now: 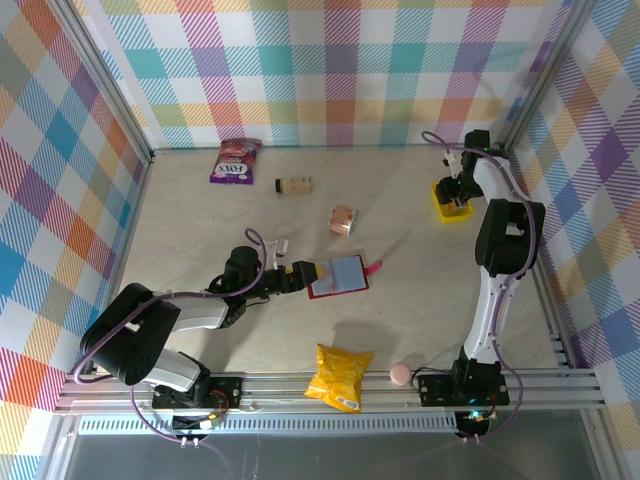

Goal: Put the credit cards into the card holder

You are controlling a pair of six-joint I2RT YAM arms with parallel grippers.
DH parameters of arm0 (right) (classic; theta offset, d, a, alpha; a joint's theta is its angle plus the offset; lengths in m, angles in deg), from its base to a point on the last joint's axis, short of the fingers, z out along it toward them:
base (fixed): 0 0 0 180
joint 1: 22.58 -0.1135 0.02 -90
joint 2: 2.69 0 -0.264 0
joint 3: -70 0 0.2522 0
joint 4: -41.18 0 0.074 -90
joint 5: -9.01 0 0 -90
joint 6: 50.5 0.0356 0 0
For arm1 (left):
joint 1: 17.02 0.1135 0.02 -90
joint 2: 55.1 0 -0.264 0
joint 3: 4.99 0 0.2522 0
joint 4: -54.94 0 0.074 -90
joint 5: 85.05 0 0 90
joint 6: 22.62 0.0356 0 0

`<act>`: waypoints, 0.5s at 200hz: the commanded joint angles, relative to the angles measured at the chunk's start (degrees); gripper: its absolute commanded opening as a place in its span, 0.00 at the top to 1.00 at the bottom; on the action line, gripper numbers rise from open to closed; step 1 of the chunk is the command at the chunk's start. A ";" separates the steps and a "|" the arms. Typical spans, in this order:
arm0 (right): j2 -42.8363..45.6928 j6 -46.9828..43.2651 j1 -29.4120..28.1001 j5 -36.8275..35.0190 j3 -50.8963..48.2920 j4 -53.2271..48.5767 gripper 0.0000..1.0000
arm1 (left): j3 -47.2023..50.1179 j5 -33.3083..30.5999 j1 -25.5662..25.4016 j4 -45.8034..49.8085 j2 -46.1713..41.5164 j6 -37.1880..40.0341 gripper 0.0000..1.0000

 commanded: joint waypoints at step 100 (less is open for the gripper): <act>-3.50 -2.93 -2.85 -8.87 3.78 -0.51 0.38 | -1.09 1.18 0.56 -0.19 -0.63 0.78 0.06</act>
